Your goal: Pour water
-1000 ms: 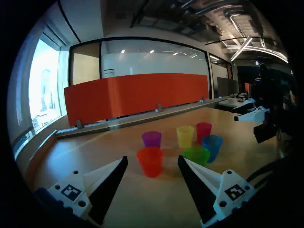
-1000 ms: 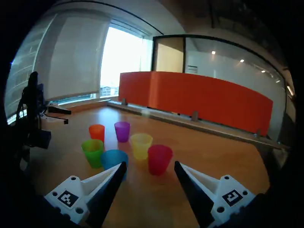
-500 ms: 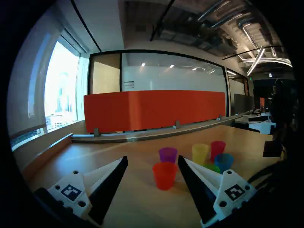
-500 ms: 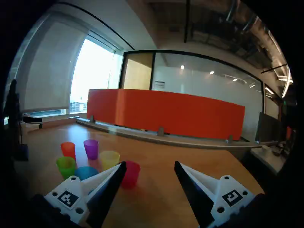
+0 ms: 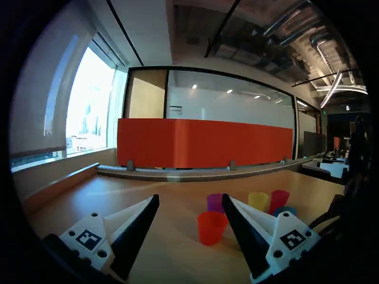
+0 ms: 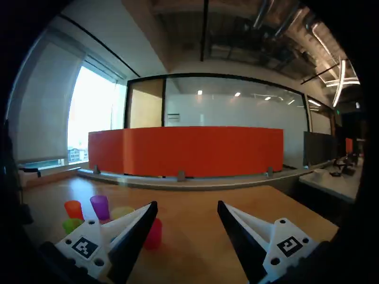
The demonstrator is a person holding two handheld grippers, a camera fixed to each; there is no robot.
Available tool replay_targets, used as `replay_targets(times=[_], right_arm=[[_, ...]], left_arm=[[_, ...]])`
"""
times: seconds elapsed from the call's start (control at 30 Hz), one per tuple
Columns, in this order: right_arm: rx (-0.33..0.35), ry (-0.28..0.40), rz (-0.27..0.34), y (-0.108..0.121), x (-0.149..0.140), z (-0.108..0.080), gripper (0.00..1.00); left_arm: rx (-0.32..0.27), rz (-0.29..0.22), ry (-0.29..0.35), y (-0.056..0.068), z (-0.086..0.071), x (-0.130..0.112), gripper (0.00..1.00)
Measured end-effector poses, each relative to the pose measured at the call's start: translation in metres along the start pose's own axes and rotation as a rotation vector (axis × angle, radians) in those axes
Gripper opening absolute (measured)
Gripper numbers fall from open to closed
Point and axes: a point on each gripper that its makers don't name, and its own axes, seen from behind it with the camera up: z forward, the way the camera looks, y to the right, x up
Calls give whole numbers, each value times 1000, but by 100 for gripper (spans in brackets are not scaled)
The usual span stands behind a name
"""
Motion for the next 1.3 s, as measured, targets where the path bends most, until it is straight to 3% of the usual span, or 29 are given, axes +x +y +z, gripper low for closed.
replay_targets(times=[0.67, 1.3], right_arm=[[-45, 1, -5, 8, -7, 3, 98], [-91, -25, -17, 29, -5, 2, 98]], left_arm=[[72, 22, 39, -9, 5, 8, 98], [124, 42, 50, -25, 5, -11, 98]])
